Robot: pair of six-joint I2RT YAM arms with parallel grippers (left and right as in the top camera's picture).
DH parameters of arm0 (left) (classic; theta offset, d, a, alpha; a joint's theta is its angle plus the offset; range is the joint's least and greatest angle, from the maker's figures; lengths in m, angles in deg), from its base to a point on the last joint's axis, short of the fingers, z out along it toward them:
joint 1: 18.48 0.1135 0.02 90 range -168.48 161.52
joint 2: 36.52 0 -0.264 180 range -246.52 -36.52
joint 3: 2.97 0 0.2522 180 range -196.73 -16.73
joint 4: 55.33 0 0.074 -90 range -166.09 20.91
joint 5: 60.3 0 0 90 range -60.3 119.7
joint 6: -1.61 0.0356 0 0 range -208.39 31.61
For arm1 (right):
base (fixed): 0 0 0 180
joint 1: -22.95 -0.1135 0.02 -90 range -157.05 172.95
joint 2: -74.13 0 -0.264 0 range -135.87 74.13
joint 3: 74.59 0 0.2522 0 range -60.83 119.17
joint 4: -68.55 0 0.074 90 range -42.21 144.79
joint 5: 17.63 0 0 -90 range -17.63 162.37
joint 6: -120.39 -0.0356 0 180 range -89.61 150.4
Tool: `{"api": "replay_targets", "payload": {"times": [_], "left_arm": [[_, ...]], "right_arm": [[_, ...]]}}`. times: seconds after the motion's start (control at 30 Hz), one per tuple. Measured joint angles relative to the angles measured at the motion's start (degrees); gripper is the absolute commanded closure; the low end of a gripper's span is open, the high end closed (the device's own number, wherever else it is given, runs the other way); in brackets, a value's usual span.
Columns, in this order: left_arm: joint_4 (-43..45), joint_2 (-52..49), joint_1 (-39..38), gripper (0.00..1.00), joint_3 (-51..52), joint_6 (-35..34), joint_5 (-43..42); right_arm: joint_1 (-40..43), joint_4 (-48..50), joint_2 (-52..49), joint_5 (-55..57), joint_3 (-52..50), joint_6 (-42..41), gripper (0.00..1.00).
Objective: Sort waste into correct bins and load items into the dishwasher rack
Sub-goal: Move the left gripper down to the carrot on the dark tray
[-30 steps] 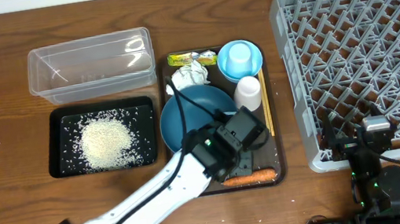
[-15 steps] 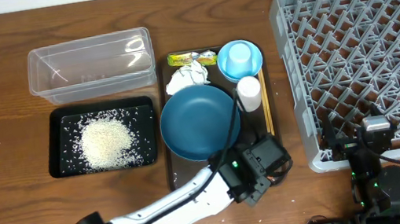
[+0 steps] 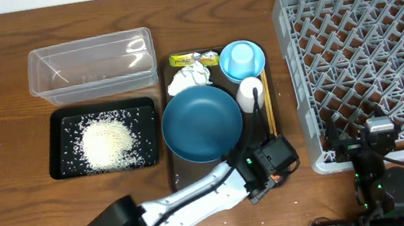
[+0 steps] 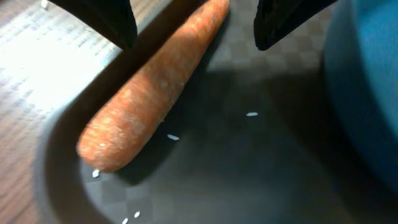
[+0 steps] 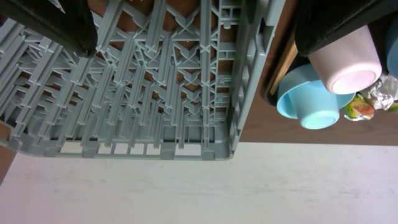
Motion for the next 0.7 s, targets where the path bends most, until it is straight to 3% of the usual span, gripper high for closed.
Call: {"api": "replay_targets", "payload": {"times": [0.7], "left_arm": [[4.2, -5.8, 0.2, 0.33, 0.2, 1.8, -1.3]], "right_arm": [[0.0, 0.0, 0.0, 0.0, 0.0, 0.0, 0.01]]}}
